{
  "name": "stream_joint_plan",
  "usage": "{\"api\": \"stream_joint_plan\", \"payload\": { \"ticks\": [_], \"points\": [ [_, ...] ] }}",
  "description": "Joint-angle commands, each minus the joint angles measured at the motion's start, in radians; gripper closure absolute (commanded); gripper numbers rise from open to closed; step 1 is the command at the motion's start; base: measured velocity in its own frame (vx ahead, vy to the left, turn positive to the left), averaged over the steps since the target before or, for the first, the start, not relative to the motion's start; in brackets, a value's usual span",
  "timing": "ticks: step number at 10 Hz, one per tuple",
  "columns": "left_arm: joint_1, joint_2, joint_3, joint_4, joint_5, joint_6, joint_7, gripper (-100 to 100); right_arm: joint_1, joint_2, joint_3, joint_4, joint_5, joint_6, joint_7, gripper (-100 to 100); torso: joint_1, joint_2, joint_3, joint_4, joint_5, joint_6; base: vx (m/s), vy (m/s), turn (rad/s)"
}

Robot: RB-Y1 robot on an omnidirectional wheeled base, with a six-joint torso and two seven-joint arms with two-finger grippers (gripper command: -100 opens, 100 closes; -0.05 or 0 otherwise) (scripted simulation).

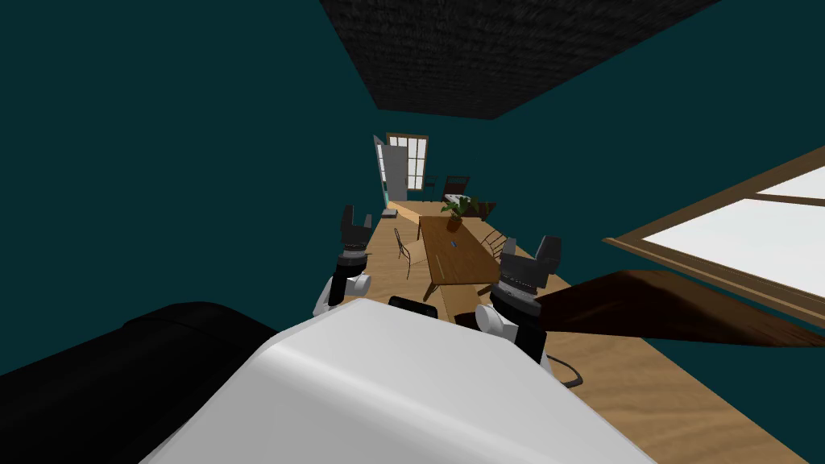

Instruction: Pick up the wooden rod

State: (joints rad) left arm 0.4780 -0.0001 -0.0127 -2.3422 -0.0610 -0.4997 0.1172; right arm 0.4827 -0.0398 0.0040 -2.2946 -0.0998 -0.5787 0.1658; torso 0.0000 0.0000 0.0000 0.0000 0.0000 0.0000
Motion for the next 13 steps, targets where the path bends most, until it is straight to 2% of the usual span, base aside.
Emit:
{"api": "stream_joint_plan", "payload": {
  "ticks": [1,4,7,8,9,10,13],
  "points": [
    [0.0,0.0,0.0,0.0,0.0,0.0,0.0,0,0.001,-0.032,0.004,0.007,-0.009,0.022,-0.026,-100,0.0,0.0,0.0,0.0,0.0,0.0,0.02,0.045,0.004],
    [0.0,0.0,0.0,0.0,0.0,0.0,0.0,0,0.004,-0.087,0.013,0.023,-0.032,0.075,-0.088,-100,0.004,-0.004,-0.002,-0.001,0.001,0.0,0.07,0.069,-0.009],
    [0.0,0.0,0.0,0.0,0.0,0.0,0.0,0,0.01,-0.153,0.028,0.044,-0.065,0.148,-0.173,-100,0.005,-0.007,-0.004,-0.002,0.001,0.0,0.095,0.07,-0.033],
    [0.0,0.0,0.0,0.0,0.0,0.0,0.0,0,0.013,-0.176,0.034,0.052,-0.078,0.177,-0.203,-100,0.005,-0.006,-0.004,-0.002,0.001,0.0,0.021,0.052,-0.148],
    [0.0,0.0,0.0,0.0,0.0,0.0,0.0,0,0.013,-0.176,0.034,0.052,-0.078,0.183,-0.217,-100,0.003,-0.003,-0.002,-0.001,0.001,0.0,0.014,0.027,-0.079],
    [0.0,0.0,0.0,0.0,0.0,0.0,0.0,0,0.016,-0.2,0.041,0.06,-0.092,0.215,-0.252,-100,0.002,-0.002,-0.001,-0.001,0.001,0.0,0.01,0.019,-0.055],
    [0.0,0.0,0.0,0.0,0.0,0.0,0.0,0,0.016,-0.2,0.041,0.06,-0.092,0.215,-0.256,-100,-0.001,0.0,0.0,0.0,0.0,0.0,-0.002,-0.004,0.01]
  ]
}}
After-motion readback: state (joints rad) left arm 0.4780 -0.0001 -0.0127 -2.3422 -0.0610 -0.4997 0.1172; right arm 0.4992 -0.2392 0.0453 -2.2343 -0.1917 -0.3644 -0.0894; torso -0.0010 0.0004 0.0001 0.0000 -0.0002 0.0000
